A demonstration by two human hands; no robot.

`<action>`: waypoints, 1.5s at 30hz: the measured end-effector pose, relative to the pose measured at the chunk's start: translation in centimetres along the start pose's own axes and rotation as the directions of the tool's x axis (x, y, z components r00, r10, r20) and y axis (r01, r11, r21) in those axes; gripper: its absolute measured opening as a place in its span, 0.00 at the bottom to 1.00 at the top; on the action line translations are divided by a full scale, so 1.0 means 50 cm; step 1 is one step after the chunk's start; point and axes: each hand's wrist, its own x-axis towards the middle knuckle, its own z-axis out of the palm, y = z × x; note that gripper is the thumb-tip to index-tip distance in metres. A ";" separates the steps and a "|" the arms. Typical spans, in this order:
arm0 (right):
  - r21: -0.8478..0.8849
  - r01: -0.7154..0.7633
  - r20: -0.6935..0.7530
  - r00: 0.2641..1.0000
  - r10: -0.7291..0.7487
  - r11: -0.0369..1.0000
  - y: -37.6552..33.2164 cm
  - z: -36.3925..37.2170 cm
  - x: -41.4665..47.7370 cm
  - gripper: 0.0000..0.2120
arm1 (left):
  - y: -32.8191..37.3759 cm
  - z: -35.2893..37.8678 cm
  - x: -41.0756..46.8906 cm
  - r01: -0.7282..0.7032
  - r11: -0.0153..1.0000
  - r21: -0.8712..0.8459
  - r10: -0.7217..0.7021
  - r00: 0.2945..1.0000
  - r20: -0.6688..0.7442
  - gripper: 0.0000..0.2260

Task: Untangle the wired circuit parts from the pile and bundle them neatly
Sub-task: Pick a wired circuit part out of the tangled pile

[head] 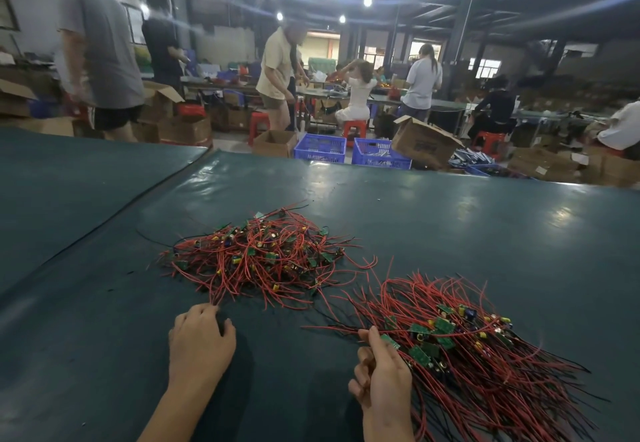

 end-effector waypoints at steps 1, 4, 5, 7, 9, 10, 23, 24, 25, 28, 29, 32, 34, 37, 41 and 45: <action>-0.003 0.000 0.001 1.000 0.000 1.000 0.000 0.000 -0.001 0.13 | -0.005 -0.002 0.002 -0.003 0.998 -0.060 0.002 1.000 -0.022 0.15; -0.003 0.001 0.002 1.000 -0.001 1.000 -0.002 0.000 -0.002 0.13 | -0.018 -0.007 0.003 -0.018 0.979 -0.205 -0.003 0.995 -0.098 0.10; -0.003 0.002 0.002 1.000 -0.002 1.000 -0.002 0.000 -0.002 0.13 | -0.019 -0.008 0.002 -0.025 0.972 -0.233 -0.001 0.994 -0.110 0.09; -0.006 0.004 0.001 1.000 -0.004 1.000 -0.001 0.000 -0.002 0.13 | -0.018 -0.009 0.000 -0.052 0.963 -0.263 0.017 0.991 -0.135 0.07; -0.010 0.006 0.001 1.000 -0.006 1.000 0.000 0.000 -0.003 0.13 | -0.013 -0.009 -0.003 -0.109 0.947 -0.303 0.056 0.982 -0.179 0.06; -0.009 0.008 0.003 1.000 -0.008 1.000 0.000 0.000 -0.003 0.13 | -0.009 -0.010 -0.006 -0.153 0.933 -0.325 0.087 0.974 -0.209 0.07; -0.164 0.039 0.070 0.997 -0.028 0.986 0.012 0.005 -0.002 0.10 | 0.090 -0.012 -0.082 -0.736 0.514 -0.439 0.502 0.674 -0.542 0.09; -0.236 0.087 0.109 0.992 -0.063 0.968 0.017 0.005 -0.004 0.07 | 0.100 -0.009 -0.091 -0.756 0.475 -0.450 0.518 0.653 -0.552 0.09; -0.310 0.152 0.161 0.981 -0.106 0.938 0.024 0.009 -0.006 0.06 | 0.110 -0.004 -0.099 -0.771 0.436 -0.464 0.524 0.637 -0.565 0.08; -0.552 0.401 0.325 0.911 -0.254 0.731 0.045 0.009 -0.016 0.16 | 0.139 0.008 -0.127 -0.787 0.333 -0.519 0.547 0.610 -0.574 0.07; -0.606 0.466 0.375 0.882 -0.284 0.645 0.050 0.007 -0.018 0.15 | 0.145 0.011 -0.135 -0.789 0.312 -0.529 0.567 0.601 -0.563 0.07; -0.665 0.451 0.448 0.879 -0.165 0.596 0.045 0.003 -0.023 0.13 | 0.153 0.015 -0.149 -0.803 0.302 -0.513 0.613 0.576 -0.541 0.06; -0.698 0.427 0.477 0.876 -0.071 0.576 0.042 -0.002 -0.021 0.16 | 0.153 0.014 -0.148 -0.816 0.310 -0.489 0.619 0.563 -0.547 0.06; -0.715 0.430 0.512 0.859 -0.006 0.552 0.033 0.002 -0.028 0.17 | 0.150 0.012 -0.144 -0.814 0.310 -0.492 0.614 0.566 -0.550 0.04; -0.680 0.483 0.539 0.839 -0.071 0.551 0.033 0.005 -0.036 0.10 | 0.149 0.013 -0.144 -0.791 0.318 -0.523 0.597 0.595 -0.538 0.04; -0.574 0.551 0.483 0.825 -0.294 0.606 0.027 0.005 -0.034 0.07 | 0.134 0.007 -0.132 -0.737 0.388 -0.553 0.561 0.665 -0.493 0.07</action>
